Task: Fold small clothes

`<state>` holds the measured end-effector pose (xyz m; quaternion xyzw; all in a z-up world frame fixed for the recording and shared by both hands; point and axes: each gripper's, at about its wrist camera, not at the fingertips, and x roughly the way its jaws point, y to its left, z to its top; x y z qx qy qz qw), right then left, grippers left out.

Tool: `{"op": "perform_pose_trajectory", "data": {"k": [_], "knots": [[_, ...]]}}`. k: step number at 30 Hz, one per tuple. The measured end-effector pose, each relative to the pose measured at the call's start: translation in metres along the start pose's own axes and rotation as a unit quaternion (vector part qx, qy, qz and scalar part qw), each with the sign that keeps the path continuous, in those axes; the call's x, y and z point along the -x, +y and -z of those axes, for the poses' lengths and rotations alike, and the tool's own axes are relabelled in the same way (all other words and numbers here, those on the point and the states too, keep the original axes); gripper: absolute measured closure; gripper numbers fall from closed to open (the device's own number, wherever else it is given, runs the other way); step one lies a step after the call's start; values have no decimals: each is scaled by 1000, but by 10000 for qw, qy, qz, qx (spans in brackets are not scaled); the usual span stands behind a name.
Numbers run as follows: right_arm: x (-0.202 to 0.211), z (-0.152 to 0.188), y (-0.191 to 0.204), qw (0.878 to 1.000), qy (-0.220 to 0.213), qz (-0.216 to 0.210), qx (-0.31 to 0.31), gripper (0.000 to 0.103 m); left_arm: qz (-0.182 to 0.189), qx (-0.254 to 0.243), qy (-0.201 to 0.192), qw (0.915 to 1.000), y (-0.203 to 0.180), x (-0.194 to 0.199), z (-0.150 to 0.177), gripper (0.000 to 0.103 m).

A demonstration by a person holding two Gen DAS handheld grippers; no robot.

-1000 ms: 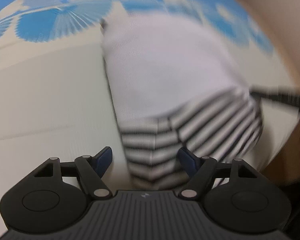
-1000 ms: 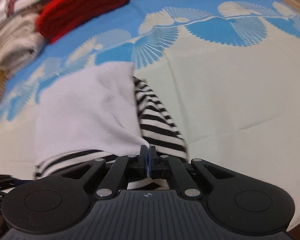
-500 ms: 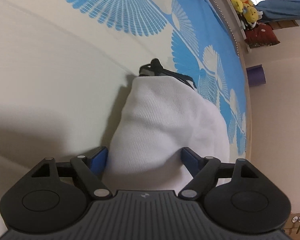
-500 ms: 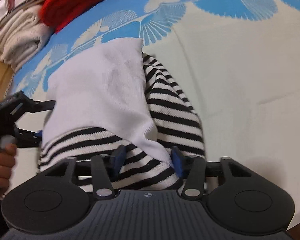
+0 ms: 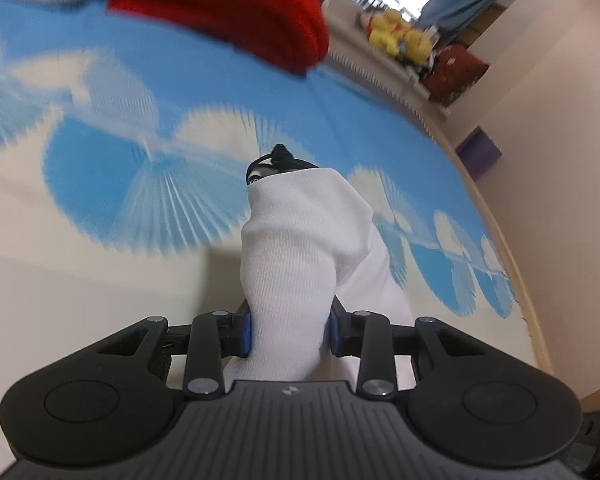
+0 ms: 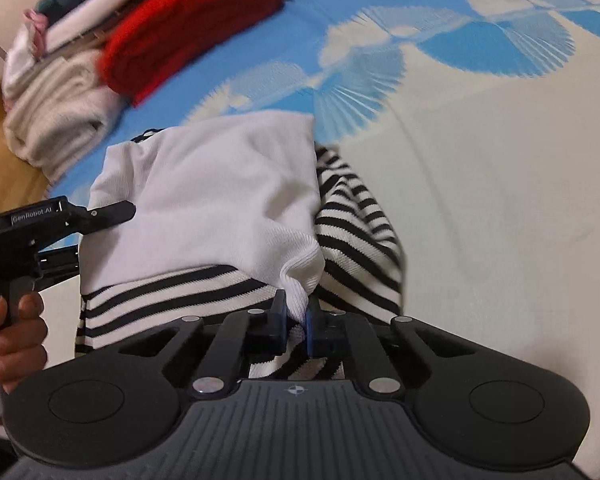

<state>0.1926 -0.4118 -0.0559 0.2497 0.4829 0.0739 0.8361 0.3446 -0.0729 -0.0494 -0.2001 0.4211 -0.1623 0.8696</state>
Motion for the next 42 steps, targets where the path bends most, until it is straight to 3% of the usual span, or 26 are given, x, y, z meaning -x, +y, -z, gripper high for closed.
{"op": "perform_pose_trajectory", "data": {"k": [3, 6, 8, 10, 13, 15, 17, 18, 19, 21, 24, 26, 28, 32, 37, 39, 40, 41, 42], "knots": [[-14, -9, 26, 9996, -83, -232, 144, 96, -239, -11, -267, 9994, 26, 15, -21, 61], [-32, -13, 52, 9987, -93, -415, 274, 97, -943, -120, -847, 9919, 52, 30, -39, 54], [-42, -15, 67, 9980, -84, -501, 375, 97, -1155, -171, -812, 9898, 65, 41, -43, 51], [-55, -17, 80, 9977, 18, -475, 492, 97, -848, -151, -447, 9953, 73, 48, -41, 51], [-73, -17, 95, 9972, 141, -146, 718, 98, -294, -520, 414, 9974, 71, 46, -26, 40], [-81, -17, 94, 9974, 278, 105, 650, 98, -335, -981, 1059, 9890, 71, 31, -5, 40], [-85, -16, 93, 9969, 334, 286, 646, 98, -923, -1667, 1658, 9676, 71, 7, 22, 29], [-87, -15, 94, 9964, 387, 338, 669, 98, -1152, -1987, 1669, 9588, 69, 1, 30, 18], [-89, -12, 99, 9962, 432, 344, 667, 97, -1192, -2096, 1600, 9572, 68, 1, 32, 17], [-89, -13, 99, 9972, 508, 205, 501, 92, -1109, -1681, 1681, 9650, 76, 4, 25, 18], [-75, -21, 101, 9993, 76, -194, 312, 88, -1046, -1387, 1576, 9721, 80, 14, 12, 20], [-69, -32, 103, 9977, -257, -564, 281, 69, -1096, -1343, 1463, 9739, 80, 20, 6, 20], [-73, -46, 103, 9960, -525, -687, 205, 58, -1039, -1220, 1420, 9768, 82, 22, 1, 20], [-112, -78, 85, 9957, -550, -639, -384, 57, -1058, -1008, 1391, 9794, 87, 24, -7, 21], [-159, -100, 66, 9894, -184, -1021, -1011, 56, -912, -753, 1273, 9848, 90, 27, -14, 21], [-174, -104, 62, 9869, -21, -1079, -1199, 60, -881, -706, 1251, 9857, 90, 26, -17, 21], [-177, -106, 60, 9855, 3, -1102, -1289, 76, -861, -690, 1255, 9859, 90, 25, -18, 21], [-179, -108, 59, 9843, 0, -1165, -1325, 103, -823, -674, 1263, 9863, 89, 24, -18, 21], [-177, -111, 60, 9842, -73, -1205, -1296, 103, -769, -661, 1276, 9866, 88, 22, -19, 21]]}}
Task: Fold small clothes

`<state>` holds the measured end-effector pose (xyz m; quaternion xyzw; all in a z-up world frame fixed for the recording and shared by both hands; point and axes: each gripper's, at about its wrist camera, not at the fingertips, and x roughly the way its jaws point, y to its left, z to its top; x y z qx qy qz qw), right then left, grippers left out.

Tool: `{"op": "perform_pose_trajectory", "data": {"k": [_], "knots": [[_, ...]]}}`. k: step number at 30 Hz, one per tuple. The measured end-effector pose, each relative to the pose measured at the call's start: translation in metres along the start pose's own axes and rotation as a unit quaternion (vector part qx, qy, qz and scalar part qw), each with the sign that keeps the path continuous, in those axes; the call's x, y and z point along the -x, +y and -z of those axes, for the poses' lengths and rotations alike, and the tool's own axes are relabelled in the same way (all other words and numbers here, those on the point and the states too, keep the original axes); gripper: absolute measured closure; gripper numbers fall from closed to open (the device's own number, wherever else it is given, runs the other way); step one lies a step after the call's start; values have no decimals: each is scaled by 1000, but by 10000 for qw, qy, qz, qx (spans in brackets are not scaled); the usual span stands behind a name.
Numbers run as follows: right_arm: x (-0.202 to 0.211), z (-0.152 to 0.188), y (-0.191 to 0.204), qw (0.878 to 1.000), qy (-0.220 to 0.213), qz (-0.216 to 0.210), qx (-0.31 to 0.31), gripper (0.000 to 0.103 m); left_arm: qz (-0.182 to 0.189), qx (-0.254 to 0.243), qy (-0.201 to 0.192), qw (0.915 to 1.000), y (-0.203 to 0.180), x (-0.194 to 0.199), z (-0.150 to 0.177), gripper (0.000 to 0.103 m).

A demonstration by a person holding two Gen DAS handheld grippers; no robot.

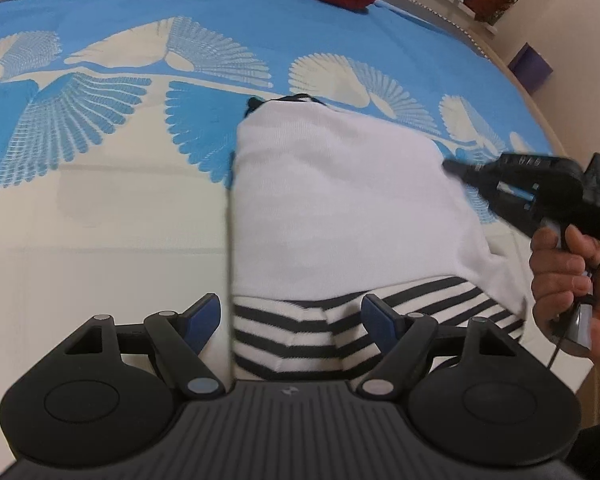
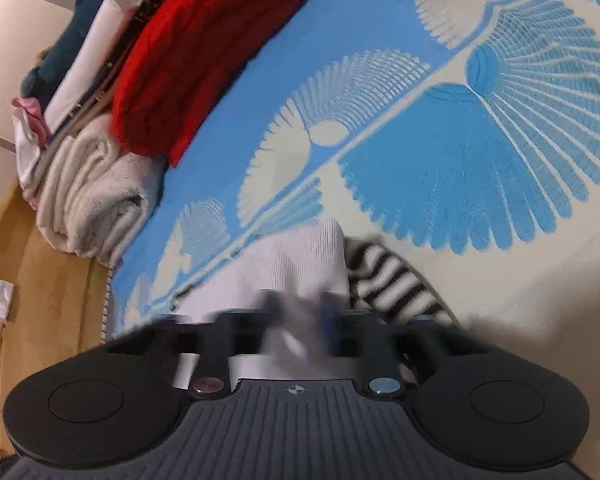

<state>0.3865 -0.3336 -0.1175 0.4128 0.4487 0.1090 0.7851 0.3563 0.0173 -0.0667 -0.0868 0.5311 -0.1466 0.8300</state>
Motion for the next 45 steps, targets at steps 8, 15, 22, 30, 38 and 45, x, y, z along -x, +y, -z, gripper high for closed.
{"op": "perform_pose_trajectory", "data": {"k": [8, 15, 22, 30, 38, 45], "knots": [[22, -19, 14, 9955, -796, 193, 485, 103, 65, -142, 85, 9998, -15, -10, -1, 21], [-13, -2, 9, 9870, -361, 1206, 999, 103, -256, -354, 595, 9973, -12, -27, 12, 18], [30, 23, 62, 9706, -942, 1094, 1924, 97, -126, -299, 309, 9990, -9, -1, 8, 18], [42, 72, 81, 9550, 266, 723, 2863, 93, -693, -593, 591, 9941, -5, -15, 19, 18], [47, 74, 30, 9495, 717, 1516, 2651, 93, -944, -656, 678, 9911, -1, -16, 35, 13], [81, 91, 30, 9210, 605, 2286, 3096, 93, -1695, -1011, -358, 9797, -26, 40, 45, 11]]}}
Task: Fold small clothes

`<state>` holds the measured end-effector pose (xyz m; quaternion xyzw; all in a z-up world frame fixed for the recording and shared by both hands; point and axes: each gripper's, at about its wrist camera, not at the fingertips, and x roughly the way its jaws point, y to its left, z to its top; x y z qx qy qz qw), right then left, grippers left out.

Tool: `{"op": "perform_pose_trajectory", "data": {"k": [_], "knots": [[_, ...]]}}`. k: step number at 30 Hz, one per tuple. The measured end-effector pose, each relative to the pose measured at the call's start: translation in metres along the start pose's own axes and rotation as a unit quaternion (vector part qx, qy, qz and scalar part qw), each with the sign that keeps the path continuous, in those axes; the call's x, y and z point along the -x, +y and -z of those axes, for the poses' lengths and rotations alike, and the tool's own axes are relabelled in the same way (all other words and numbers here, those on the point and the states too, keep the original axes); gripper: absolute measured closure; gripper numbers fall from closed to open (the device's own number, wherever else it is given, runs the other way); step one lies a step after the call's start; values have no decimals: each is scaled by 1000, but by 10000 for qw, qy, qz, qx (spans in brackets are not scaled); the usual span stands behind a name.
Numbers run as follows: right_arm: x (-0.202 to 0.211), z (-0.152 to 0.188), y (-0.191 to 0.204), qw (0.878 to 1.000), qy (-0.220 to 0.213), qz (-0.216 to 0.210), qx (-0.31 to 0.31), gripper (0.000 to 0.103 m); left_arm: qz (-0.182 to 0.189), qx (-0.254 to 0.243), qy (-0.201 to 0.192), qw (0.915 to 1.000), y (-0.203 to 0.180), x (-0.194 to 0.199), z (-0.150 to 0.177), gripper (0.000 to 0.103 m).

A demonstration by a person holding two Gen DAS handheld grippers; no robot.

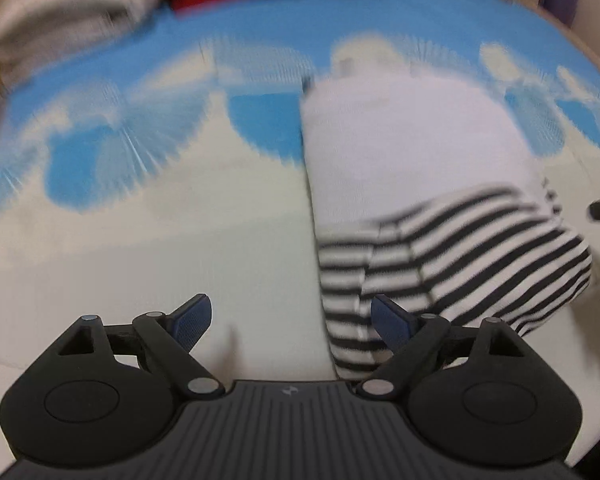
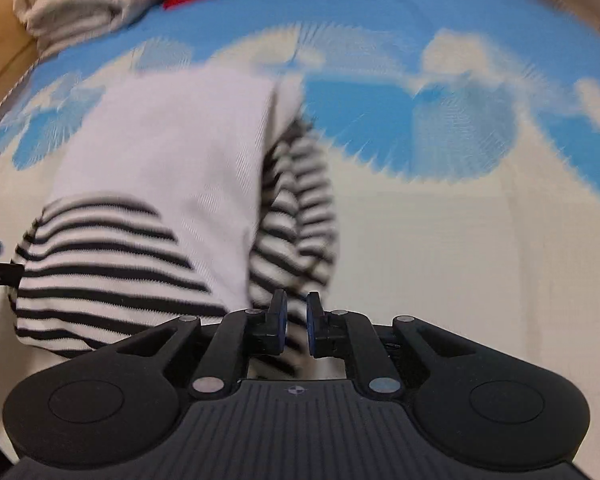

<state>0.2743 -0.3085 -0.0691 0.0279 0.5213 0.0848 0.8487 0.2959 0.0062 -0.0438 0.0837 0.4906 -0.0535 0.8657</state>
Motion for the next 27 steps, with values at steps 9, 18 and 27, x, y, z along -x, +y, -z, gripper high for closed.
{"op": "perform_pose_trajectory", "data": {"k": [9, 18, 27], "knots": [[162, 35, 10, 9747, -2076, -30, -826, 53, -38, 641, -1135, 9915, -19, 127, 18, 7], [242, 121, 43, 9585, -2724, -155, -828, 39, 58, 838, -1864, 9789, -46, 224, 87, 0], [216, 165, 70, 9691, -2381, 80, -644, 25, 103, 867, -1832, 9792, -49, 193, 142, 0]]}}
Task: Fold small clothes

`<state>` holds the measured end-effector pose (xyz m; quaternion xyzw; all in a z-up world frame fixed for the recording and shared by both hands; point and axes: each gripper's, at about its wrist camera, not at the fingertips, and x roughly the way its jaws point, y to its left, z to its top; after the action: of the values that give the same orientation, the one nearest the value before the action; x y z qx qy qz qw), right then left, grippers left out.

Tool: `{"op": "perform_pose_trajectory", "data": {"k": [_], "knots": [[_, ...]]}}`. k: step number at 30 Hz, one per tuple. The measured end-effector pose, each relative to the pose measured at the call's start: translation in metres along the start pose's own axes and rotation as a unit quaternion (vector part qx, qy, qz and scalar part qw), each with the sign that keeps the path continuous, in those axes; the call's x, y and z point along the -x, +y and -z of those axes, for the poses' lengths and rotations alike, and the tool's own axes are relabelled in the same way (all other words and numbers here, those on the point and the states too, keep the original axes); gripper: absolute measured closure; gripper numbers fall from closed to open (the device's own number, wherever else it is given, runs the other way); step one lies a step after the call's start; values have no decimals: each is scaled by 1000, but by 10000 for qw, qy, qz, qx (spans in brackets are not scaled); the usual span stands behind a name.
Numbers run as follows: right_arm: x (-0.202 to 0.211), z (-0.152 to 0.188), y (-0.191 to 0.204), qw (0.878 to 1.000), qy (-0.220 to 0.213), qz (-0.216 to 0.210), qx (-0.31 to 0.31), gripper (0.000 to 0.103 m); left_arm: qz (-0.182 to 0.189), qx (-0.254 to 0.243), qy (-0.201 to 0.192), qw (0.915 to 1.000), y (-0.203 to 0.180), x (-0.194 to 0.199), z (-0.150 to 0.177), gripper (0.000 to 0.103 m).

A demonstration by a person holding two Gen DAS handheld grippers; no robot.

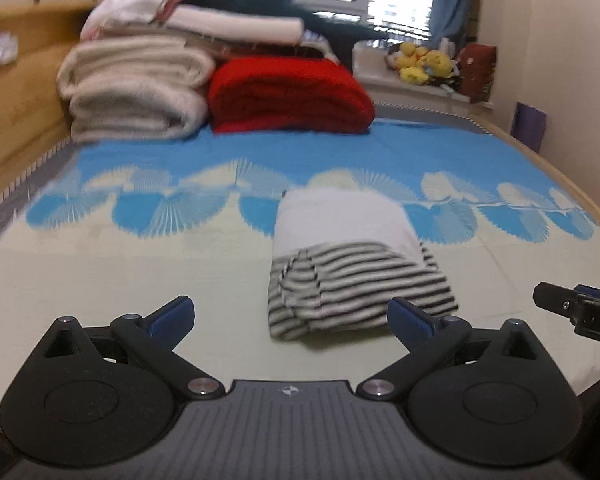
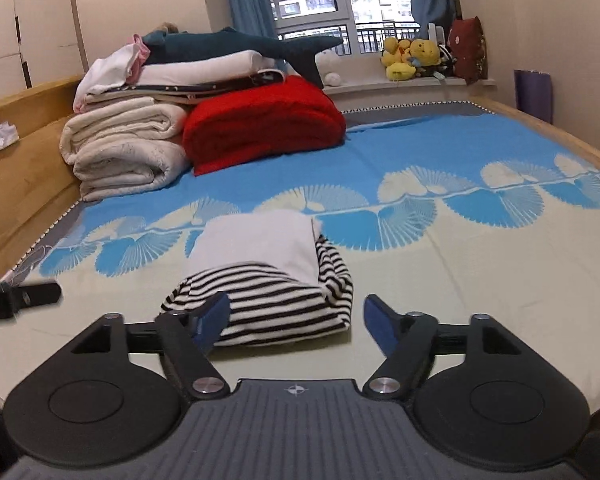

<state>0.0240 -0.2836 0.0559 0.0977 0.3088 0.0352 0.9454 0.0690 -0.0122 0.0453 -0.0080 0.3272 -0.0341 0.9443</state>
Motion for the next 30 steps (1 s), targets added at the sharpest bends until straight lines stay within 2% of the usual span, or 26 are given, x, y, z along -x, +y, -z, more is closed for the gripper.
{"op": "perform_pose_trajectory", "data": {"k": [3, 5, 7, 8, 12, 18, 30], "knots": [[-14, 7, 10, 9998, 142, 132, 107, 25, -87, 197, 141, 9997, 9, -24, 17, 0], [-24, 10, 15, 9992, 290, 174, 208, 25, -213, 247, 387, 9987, 10, -36, 24, 0], [-31, 14, 21, 9986, 391, 186, 318, 25, -106, 523, 595, 9968, 14, -43, 23, 0], [-35, 15, 24, 9983, 427, 191, 350, 25, -35, 568, 562, 9968, 15, -43, 22, 0], [-45, 18, 31, 9976, 539, 204, 390, 25, -146, 260, 437, 9986, 6, -45, 25, 0], [-48, 19, 38, 9978, 547, 183, 333, 25, -77, 305, 485, 9983, 0, -51, 28, 0], [-49, 22, 48, 9966, 556, 66, 598, 25, 9, 307, 513, 9982, -8, -54, 30, 0]]}}
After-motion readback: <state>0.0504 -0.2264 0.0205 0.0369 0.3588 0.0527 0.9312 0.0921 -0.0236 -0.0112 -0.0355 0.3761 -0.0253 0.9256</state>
